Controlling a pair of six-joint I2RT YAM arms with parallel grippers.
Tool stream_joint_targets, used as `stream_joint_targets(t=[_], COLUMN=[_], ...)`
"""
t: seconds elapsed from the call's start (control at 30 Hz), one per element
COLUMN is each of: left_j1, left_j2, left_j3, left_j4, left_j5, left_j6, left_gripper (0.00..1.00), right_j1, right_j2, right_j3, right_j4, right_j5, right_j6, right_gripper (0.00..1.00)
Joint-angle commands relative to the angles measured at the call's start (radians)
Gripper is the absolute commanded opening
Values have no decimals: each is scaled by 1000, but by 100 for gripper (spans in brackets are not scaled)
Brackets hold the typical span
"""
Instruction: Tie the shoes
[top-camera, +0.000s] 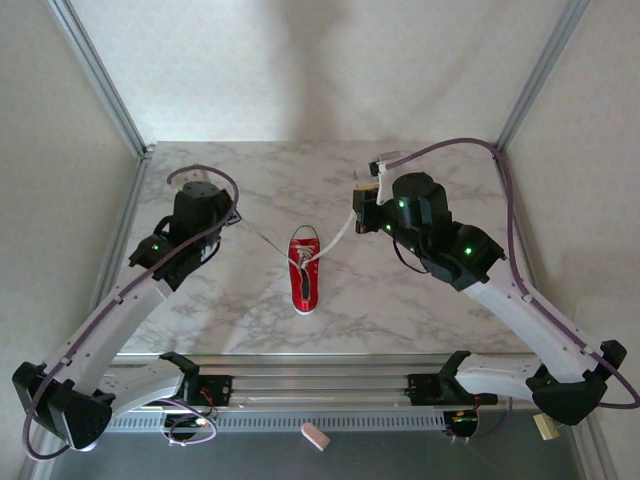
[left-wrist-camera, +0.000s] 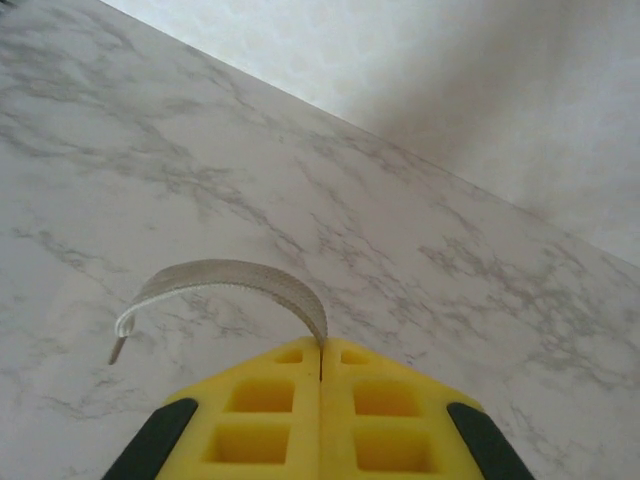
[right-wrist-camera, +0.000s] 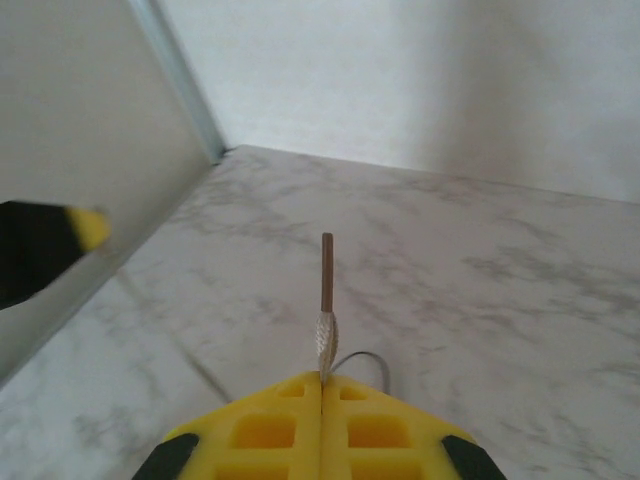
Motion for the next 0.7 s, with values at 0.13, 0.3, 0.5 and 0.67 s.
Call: stream_joint_targets(t=[0.13, 0.3, 0.5, 0.67], left_j1=[10, -17, -98, -147], left_j2=[-37, -10, 87, 216], left_j3=[-85, -104, -113, -66], left_j4=[289, 345, 358, 310], left_j5=[393, 474, 530, 594], left_j6=[205, 269, 368, 468], left_gripper=[0, 0, 0, 2], right_j1=[5, 6, 6, 5], right_j2=[-6, -52, -124, -187], right_j3=[-50, -91, -148, -214], right_j4=[98, 116, 144, 206], right_j5=[-221, -212, -132, -144], right_j6=[18, 33, 53, 66], right_gripper=[0, 0, 0, 0])
